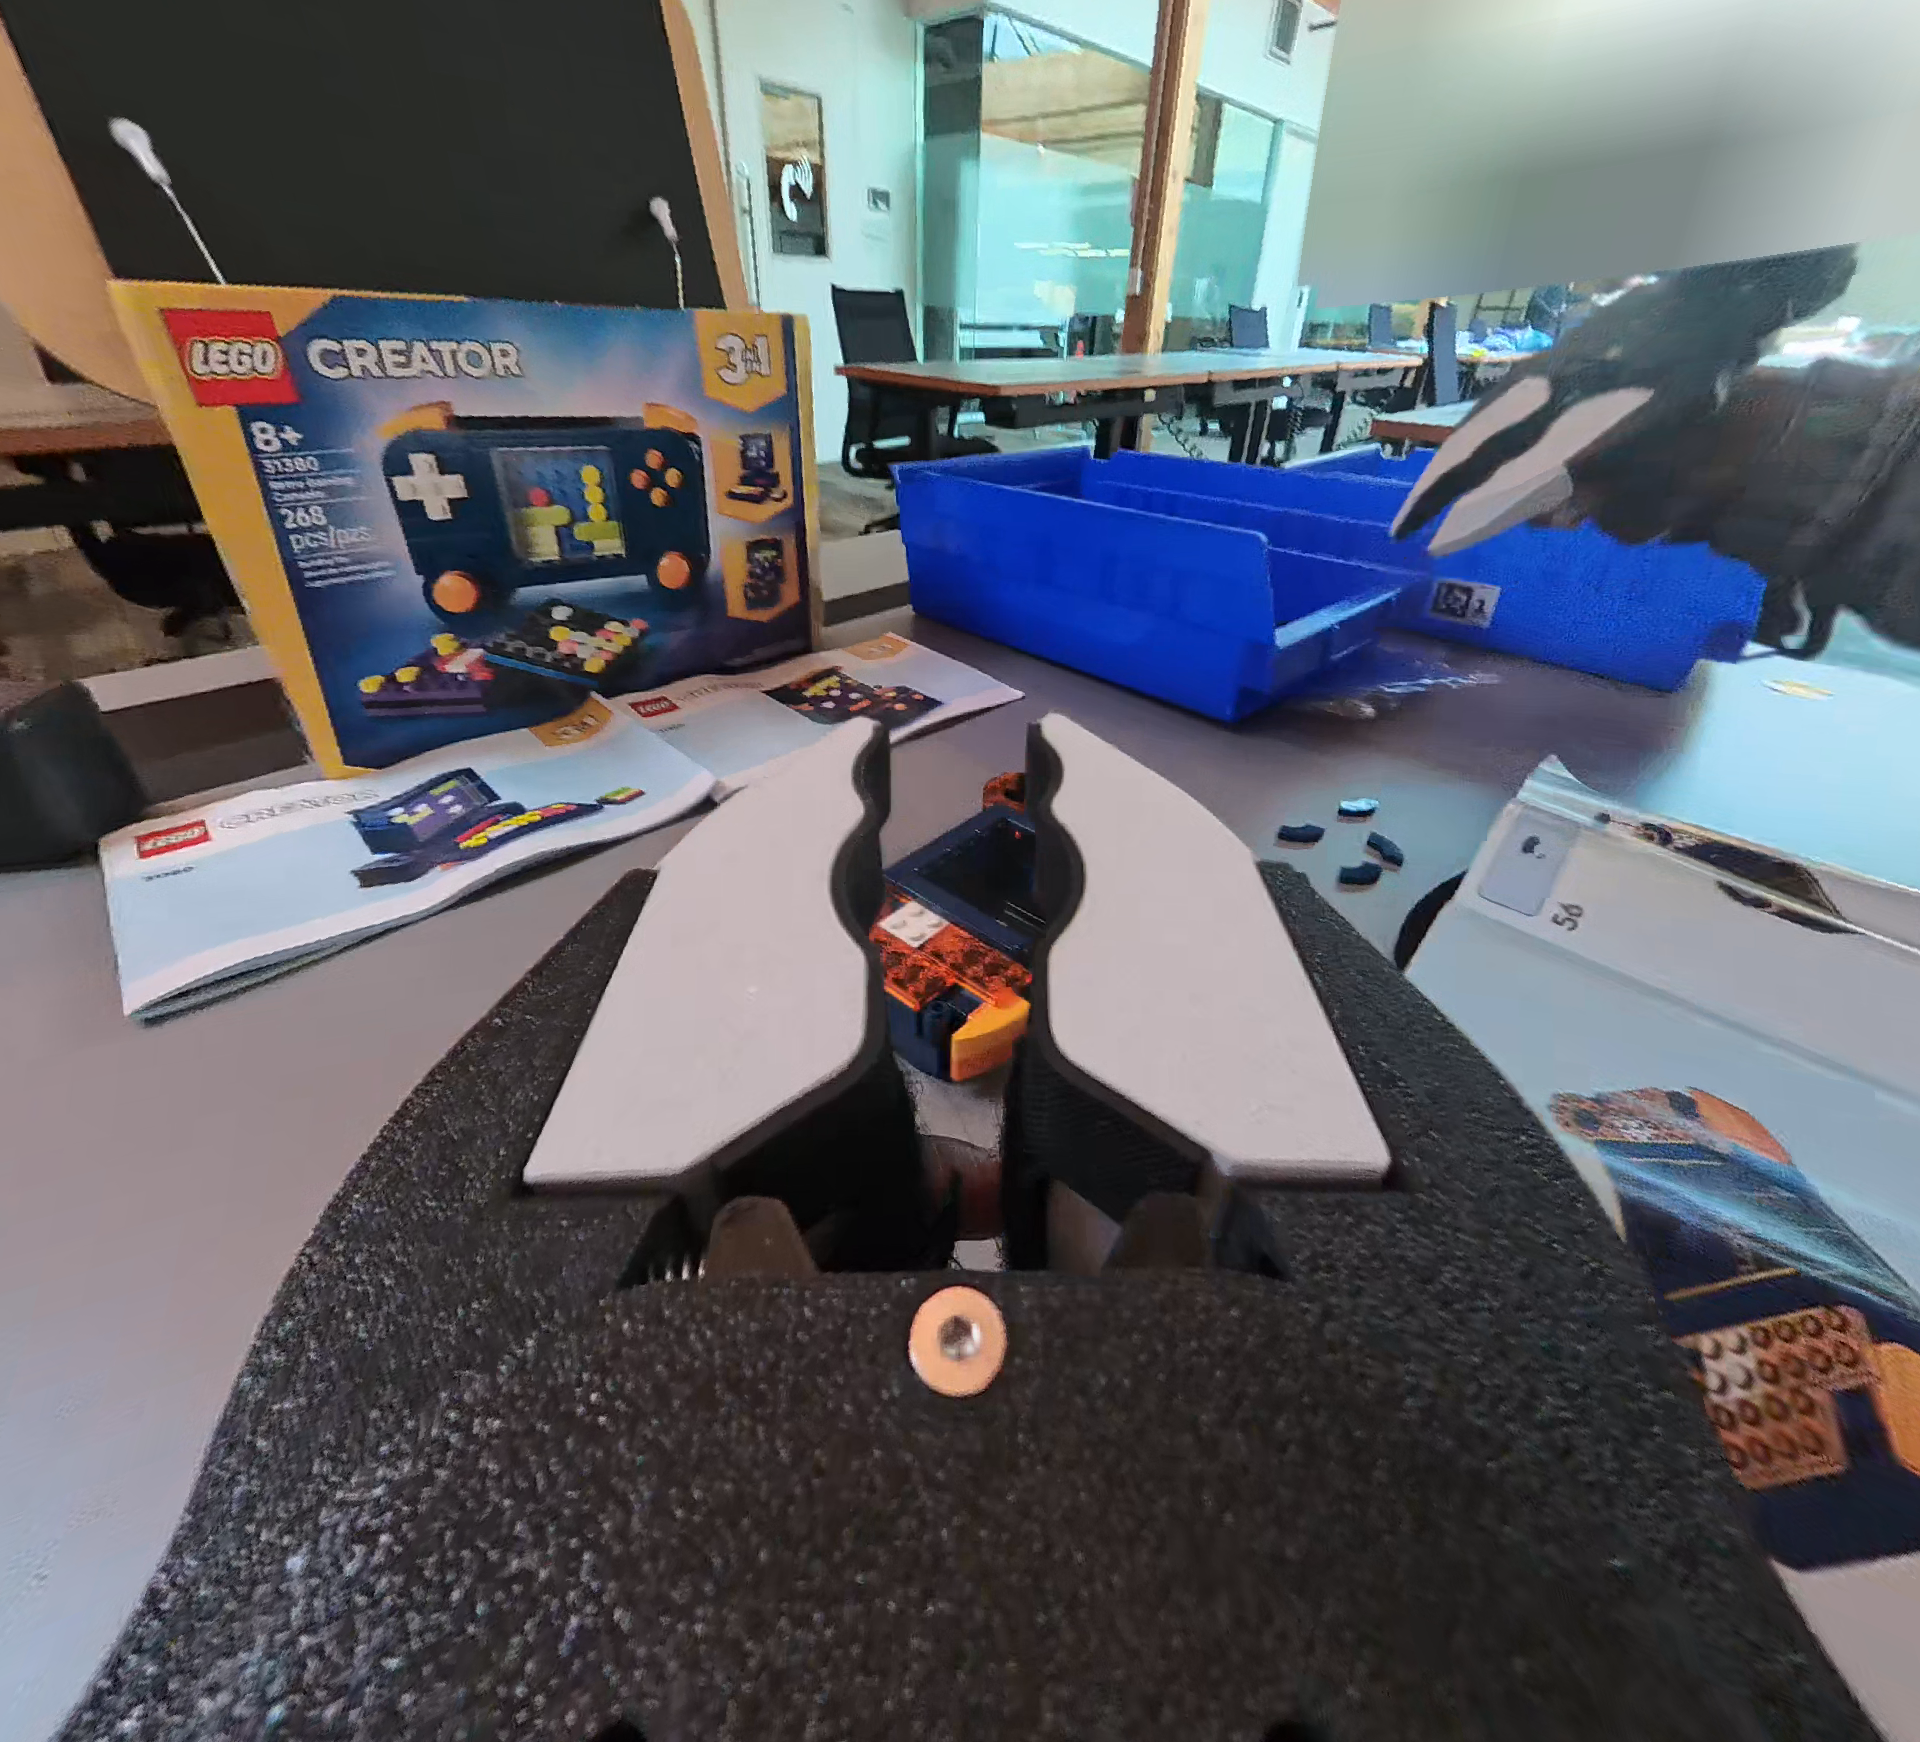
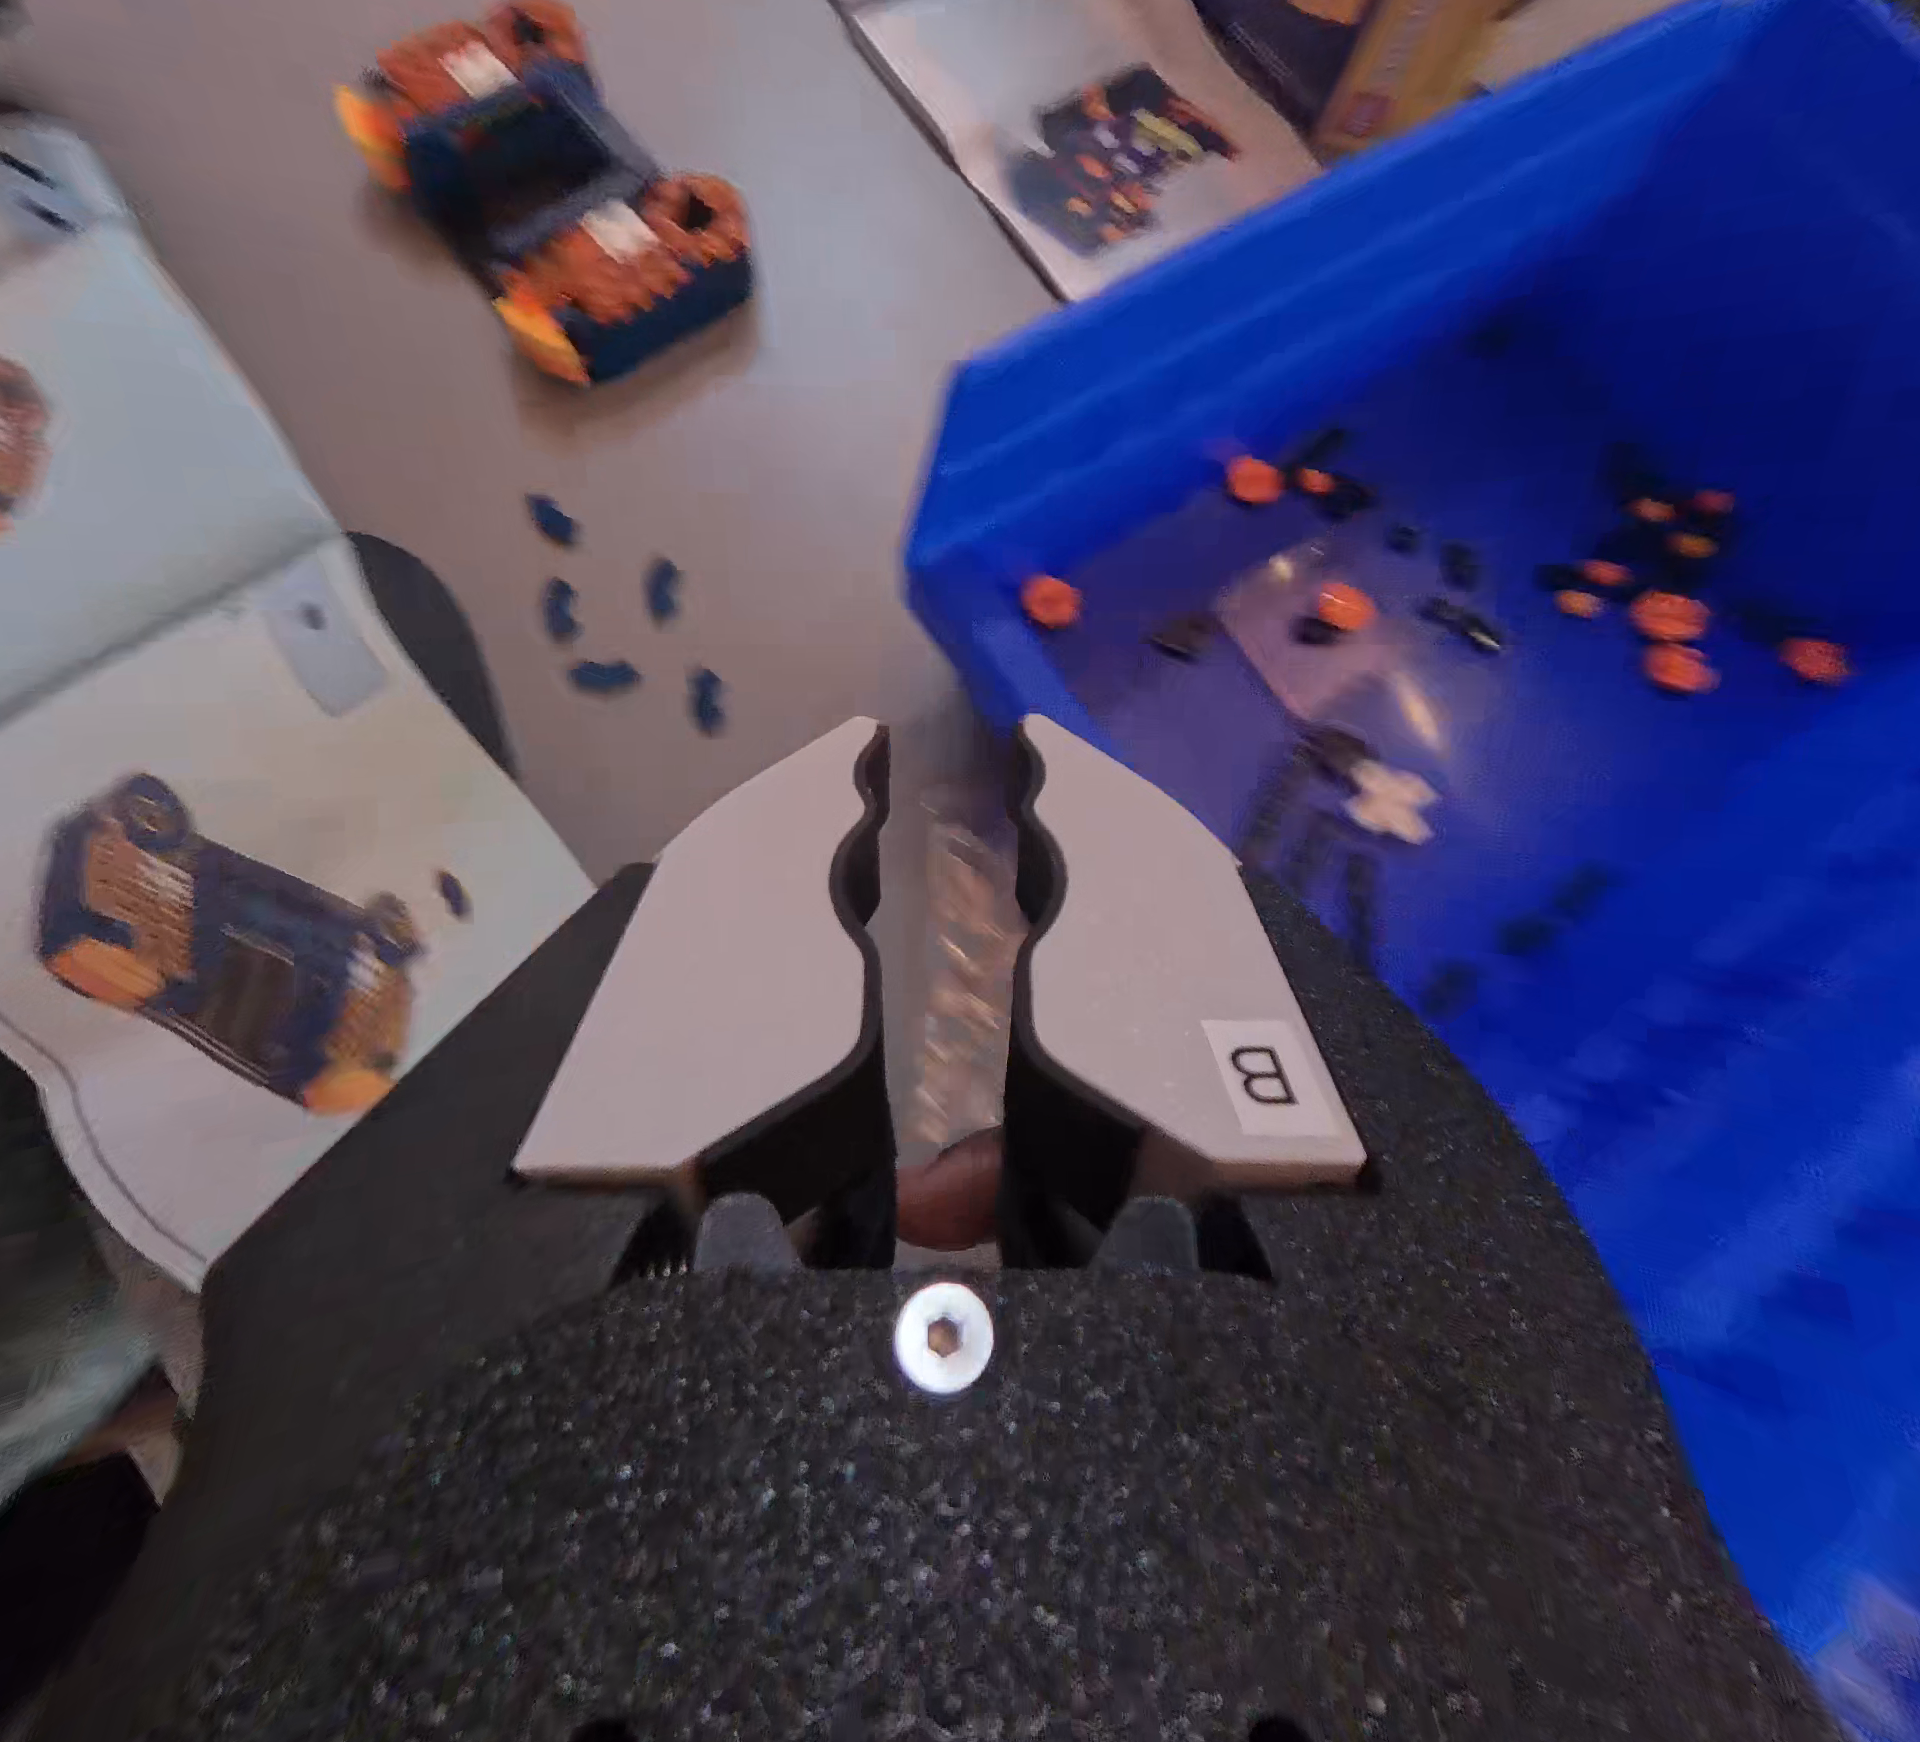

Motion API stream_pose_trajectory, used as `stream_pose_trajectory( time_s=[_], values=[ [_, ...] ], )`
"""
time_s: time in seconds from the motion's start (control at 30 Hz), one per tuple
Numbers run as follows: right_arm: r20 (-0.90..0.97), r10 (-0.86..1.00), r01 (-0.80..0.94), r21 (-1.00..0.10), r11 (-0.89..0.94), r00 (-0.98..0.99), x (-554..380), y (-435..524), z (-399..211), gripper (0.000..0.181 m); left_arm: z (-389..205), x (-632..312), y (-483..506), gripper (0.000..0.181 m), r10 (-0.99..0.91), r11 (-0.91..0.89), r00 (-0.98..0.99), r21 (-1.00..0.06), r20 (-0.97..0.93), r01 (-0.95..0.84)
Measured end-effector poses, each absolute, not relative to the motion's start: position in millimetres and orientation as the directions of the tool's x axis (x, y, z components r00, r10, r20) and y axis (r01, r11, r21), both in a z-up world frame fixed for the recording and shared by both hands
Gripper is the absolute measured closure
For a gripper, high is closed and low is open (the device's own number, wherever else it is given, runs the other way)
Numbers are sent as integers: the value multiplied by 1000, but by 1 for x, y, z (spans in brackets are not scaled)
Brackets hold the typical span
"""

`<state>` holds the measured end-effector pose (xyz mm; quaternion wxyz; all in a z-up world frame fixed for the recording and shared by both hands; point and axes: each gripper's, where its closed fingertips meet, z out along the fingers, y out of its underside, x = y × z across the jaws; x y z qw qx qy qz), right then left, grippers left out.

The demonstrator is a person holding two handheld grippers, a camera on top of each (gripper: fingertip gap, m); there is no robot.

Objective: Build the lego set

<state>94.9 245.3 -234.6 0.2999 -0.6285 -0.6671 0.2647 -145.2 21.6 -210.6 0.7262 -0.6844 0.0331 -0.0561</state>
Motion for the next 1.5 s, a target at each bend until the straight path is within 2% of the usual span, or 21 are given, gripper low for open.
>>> stream_pose_trajectory(
  time_s=[0.1, 0.17, 0.23, 0.3, 0.4, 0.57, 0.73, 0.93, 1.07, 1.1, 1.13, 1.3, 1.5],
  values=[
    [249, 964, 831, -514, 213, -94, 116, 289, -217, 159, -213, -147, 22, 157, -120, 115, 993, -993, 14, 28],
    [325, 921, 896, -310, 318, -214, 121, 321, -215, 157, -213, -148, 22, 158, -114, 144, 993, -989, 17, 33],
    [352, 850, 885, -108, 453, -392, 117, 351, -227, 158, -208, -143, 21, 158, -139, 170, 990, -985, 15, 39],
    [287, 786, 829, 60, 556, -548, 113, 374, -254, 159, -206, -141, 20, 158, -143, 187, 990, -982, 0, 27],
    [103, 755, 744, 302, 596, -647, 125, 400, -294, 159, -207, -140, 20, 158, -149, 186, 989, -982, 5, 33],
    [-32, 709, 609, 485, 628, -705, 126, 428, -328, 159, -210, -137, 23, 158, -172, 170, 985, -985, 8, 37],
    [-72, 658, 528, 533, 661, -750, 126, 431, -335, 159, -212, -140, 21, 159, -165, 162, 986, -986, 0, 27],
    [-71, 609, 496, 510, 703, -790, 126, 432, -337, 168, -208, -143, 18, 159, -170, 185, 985, -982, 17, 49],
    [-27, 618, 550, 427, 718, -785, 120, 428, -334, 169, -208, -142, 18, 159, -171, 187, 985, -981, 13, 46],
    [-10, 627, 575, 387, 721, -779, 116, 424, -332, 180, -208, -141, 18, 159, -173, 187, 985, -981, 12, 45],
    [14, 630, 594, 349, 725, -777, 111, 420, -329, 181, -208, -141, 18, 159, -172, 185, 985, -982, 10, 43],
    [68, 626, 622, 240, 745, -776, 104, 403, -317, 181, -210, -139, 19, 159, -180, 176, 984, -984, 7, 39],
    [44, 668, 661, 201, 723, -743, 111, 394, -321, 159, -213, -137, 21, 159, -180, 157, 984, -987, -13, 16]
  ],
)
